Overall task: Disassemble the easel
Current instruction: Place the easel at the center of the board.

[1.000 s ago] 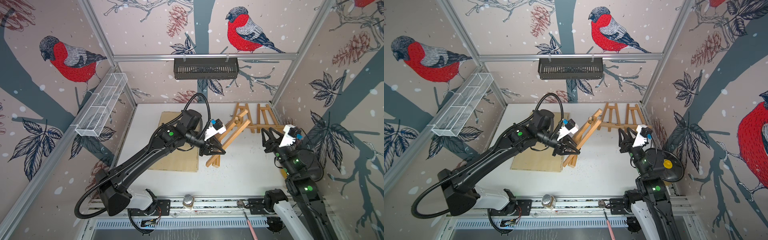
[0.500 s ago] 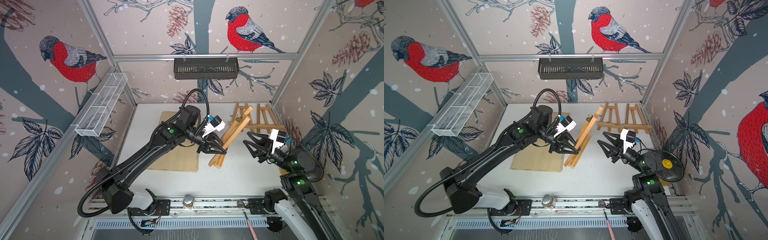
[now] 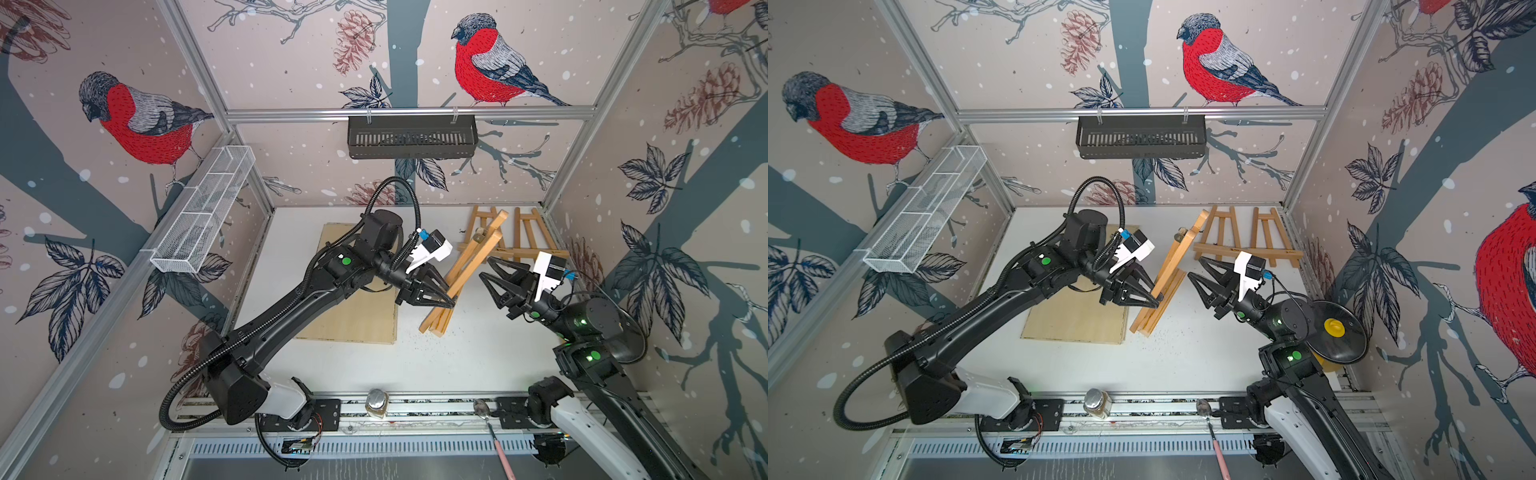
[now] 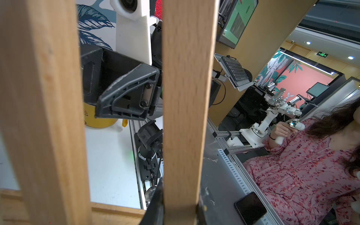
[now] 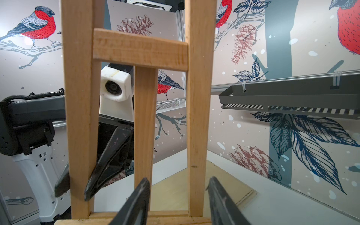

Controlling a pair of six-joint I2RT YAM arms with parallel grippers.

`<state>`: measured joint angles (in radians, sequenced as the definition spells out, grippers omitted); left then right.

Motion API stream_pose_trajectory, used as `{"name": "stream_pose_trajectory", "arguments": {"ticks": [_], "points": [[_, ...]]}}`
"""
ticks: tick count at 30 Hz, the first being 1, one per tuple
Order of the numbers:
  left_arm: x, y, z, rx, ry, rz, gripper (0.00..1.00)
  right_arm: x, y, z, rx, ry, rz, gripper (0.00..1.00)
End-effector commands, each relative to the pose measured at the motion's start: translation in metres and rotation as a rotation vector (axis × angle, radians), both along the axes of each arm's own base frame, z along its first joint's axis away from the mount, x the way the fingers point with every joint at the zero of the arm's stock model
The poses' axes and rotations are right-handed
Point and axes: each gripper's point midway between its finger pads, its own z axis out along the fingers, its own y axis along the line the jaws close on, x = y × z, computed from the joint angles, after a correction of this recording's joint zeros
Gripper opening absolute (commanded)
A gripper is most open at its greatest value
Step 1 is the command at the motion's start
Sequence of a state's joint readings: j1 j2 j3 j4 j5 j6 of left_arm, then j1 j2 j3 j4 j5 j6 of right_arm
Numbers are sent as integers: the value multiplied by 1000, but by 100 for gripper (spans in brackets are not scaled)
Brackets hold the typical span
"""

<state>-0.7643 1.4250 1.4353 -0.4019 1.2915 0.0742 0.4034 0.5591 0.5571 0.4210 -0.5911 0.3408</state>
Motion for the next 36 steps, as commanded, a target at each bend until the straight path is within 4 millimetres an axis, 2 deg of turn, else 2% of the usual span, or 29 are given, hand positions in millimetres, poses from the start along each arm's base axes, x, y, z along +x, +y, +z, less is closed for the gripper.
{"name": "stream_pose_trajectory", "arguments": {"ticks": [1,17,28,33,34,36], "points": [[-5,1,13,-79,-52,-53,17,2,-2,16,37,-48,-24,50],[-4,-1,8,-75,-33,-78,17,28,10,16,26,-28,-54,52],[-5,0,6,-83,-33,-97,18,33,20,10,3,-17,-31,38],[-2,-3,2,-75,-25,-100,18,36,22,12,-13,-14,-37,22],[-2,-4,1,-70,-24,-94,20,36,21,13,-14,-15,-41,18],[3,-6,-2,-46,-23,-66,33,37,19,15,-12,-13,-58,15]]}}
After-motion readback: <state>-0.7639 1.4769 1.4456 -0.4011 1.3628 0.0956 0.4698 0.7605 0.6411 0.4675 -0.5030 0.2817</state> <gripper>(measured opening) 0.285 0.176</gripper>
